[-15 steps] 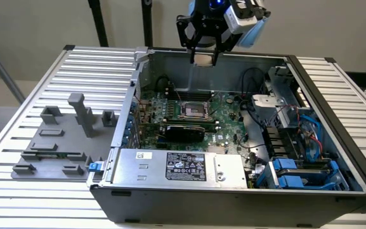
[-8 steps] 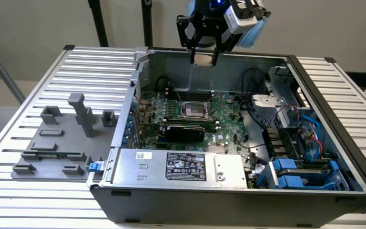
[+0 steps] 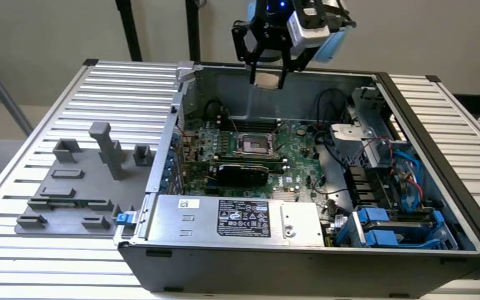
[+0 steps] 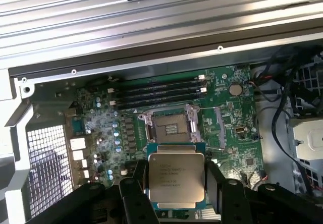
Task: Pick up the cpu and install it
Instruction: 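Place the cpu into insertion slot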
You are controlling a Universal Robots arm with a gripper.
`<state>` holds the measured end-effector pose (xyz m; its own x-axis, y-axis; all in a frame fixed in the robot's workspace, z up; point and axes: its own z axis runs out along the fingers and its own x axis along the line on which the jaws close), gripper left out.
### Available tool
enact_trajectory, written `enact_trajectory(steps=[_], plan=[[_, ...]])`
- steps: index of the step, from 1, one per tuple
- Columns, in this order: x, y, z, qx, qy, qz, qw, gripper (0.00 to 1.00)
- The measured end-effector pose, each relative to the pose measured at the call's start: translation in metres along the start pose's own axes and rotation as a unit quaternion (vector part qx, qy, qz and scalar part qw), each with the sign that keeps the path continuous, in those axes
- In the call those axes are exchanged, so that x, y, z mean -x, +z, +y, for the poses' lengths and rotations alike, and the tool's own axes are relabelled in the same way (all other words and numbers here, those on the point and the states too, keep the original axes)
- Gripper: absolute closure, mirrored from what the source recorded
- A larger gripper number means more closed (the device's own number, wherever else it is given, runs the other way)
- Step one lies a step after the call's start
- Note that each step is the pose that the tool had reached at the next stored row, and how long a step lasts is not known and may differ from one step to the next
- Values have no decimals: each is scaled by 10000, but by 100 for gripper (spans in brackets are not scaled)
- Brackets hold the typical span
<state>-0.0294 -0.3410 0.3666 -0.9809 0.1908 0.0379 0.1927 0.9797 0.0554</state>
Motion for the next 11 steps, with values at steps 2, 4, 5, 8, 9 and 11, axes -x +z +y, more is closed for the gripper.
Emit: enact_trajectory(steps=[2,4,5,8,9,11], plan=[[1,14,-1,7,180,-10,9998,45],[1,29,-2,14,362,-20,9993,45],[1,36,-2,17,451,-25,9990,45],[2,58,-3,27,728,-40,9973,45],[2,66,-4,31,818,-45,9966,45],[3,80,-4,38,999,-55,9950,45]])
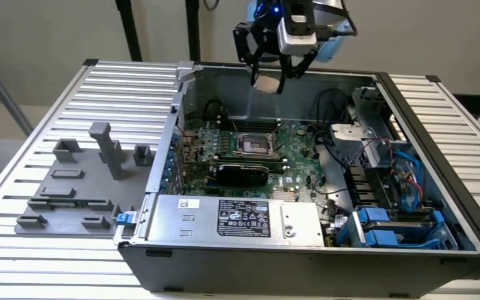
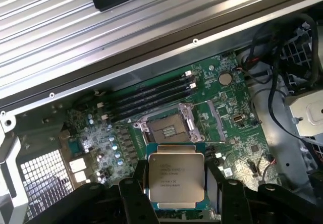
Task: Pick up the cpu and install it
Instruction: 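Place the cpu into insertion slot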
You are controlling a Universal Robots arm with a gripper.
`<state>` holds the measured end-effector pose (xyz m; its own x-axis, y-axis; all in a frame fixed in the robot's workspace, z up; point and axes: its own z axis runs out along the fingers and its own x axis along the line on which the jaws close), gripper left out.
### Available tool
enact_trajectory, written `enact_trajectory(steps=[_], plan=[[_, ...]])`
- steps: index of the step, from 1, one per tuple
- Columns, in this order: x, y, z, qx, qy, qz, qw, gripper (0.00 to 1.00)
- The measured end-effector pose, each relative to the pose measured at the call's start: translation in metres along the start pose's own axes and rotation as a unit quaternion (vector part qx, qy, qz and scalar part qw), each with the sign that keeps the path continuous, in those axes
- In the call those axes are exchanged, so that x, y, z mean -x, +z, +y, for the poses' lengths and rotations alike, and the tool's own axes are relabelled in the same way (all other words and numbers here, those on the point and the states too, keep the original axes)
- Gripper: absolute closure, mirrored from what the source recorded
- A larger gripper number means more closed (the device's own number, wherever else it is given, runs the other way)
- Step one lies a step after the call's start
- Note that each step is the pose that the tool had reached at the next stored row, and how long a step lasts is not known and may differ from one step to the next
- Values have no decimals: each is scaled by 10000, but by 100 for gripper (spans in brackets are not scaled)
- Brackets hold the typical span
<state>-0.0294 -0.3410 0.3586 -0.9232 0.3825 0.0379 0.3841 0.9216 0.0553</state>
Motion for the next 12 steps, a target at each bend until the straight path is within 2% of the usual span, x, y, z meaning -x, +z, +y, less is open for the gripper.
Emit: enact_trajectory(steps=[3,6,9,12], plan=[[1,16,-1,10,269,-15,9996,45],[1,40,-2,21,541,-30,9985,45],[3,66,-4,31,817,-46,9966,45],[4,97,-5,41,1088,-58,9940,45]])
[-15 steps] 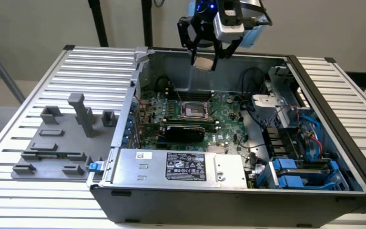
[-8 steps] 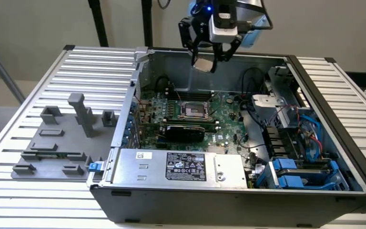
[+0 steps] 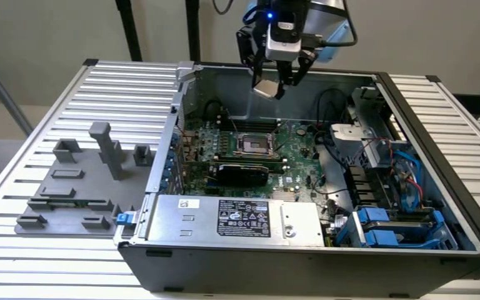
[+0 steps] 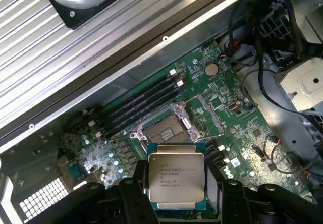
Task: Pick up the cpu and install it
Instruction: 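Place the cpu into insertion slot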
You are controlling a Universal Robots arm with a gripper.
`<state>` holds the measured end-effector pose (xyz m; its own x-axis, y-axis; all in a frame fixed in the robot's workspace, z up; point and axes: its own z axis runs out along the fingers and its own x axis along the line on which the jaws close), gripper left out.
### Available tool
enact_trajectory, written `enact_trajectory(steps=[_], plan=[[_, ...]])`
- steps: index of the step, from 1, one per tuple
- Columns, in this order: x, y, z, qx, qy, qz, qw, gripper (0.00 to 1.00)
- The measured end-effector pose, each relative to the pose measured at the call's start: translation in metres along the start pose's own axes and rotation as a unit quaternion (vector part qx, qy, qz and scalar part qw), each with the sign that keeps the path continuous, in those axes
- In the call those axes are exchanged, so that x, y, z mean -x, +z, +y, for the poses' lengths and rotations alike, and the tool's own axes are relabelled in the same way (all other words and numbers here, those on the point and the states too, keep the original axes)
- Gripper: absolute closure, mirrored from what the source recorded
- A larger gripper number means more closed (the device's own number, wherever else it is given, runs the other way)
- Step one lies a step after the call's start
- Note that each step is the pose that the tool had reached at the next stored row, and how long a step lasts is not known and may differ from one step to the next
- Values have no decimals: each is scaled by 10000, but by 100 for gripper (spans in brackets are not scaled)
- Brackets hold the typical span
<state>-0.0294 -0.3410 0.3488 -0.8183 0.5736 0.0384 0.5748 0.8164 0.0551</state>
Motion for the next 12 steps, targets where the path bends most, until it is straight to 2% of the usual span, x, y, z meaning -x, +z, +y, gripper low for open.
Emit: enact_trajectory(steps=[3,6,9,12], plan=[[1,32,-2,5,272,-8,9996,45],[2,67,-4,13,545,-20,9985,45],[4,105,-6,24,813,-35,9967,45],[5,143,-8,34,1080,-49,9941,45]])
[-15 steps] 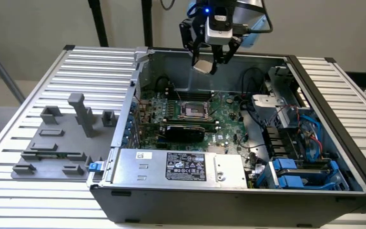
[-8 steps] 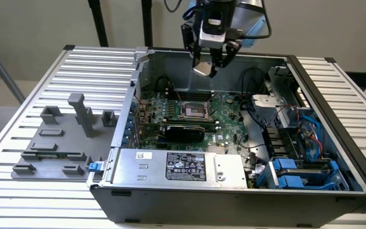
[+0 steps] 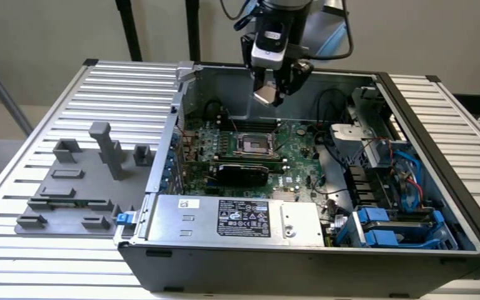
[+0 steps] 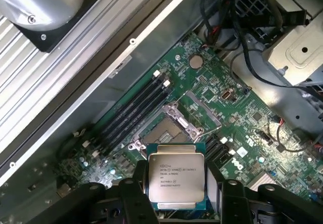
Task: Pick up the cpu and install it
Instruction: 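Place the cpu into insertion slot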
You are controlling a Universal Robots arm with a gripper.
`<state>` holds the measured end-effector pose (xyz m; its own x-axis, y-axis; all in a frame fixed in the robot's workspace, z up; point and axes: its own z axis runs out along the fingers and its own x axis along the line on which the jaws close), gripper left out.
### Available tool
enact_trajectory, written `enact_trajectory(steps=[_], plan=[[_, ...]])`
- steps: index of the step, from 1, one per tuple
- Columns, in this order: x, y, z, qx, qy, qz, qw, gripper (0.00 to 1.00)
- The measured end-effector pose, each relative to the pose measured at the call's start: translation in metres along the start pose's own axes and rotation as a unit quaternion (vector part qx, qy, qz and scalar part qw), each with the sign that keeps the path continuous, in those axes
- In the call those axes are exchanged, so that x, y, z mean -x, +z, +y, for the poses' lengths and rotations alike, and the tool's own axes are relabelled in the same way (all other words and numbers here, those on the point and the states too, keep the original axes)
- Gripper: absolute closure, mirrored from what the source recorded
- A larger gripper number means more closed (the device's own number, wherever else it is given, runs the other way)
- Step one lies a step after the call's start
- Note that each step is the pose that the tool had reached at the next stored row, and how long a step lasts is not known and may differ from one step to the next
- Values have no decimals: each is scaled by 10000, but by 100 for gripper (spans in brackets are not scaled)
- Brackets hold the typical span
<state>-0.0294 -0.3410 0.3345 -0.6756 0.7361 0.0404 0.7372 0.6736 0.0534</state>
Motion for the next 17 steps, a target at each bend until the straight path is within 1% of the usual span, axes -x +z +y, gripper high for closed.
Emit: enact_trajectory(steps=[2,4,6,8,12,14,17], plan=[[1,25,-1,6,183,-9,9998,45],[2,51,-3,12,365,-18,9993,45],[3,77,-4,18,547,-27,9985,45],[4,102,-5,23,726,-35,9974,45],[6,153,-8,34,1092,-53,9940,45],[7,178,-10,39,1270,-61,9919,45],[9,216,-11,41,1525,-75,9883,45]])
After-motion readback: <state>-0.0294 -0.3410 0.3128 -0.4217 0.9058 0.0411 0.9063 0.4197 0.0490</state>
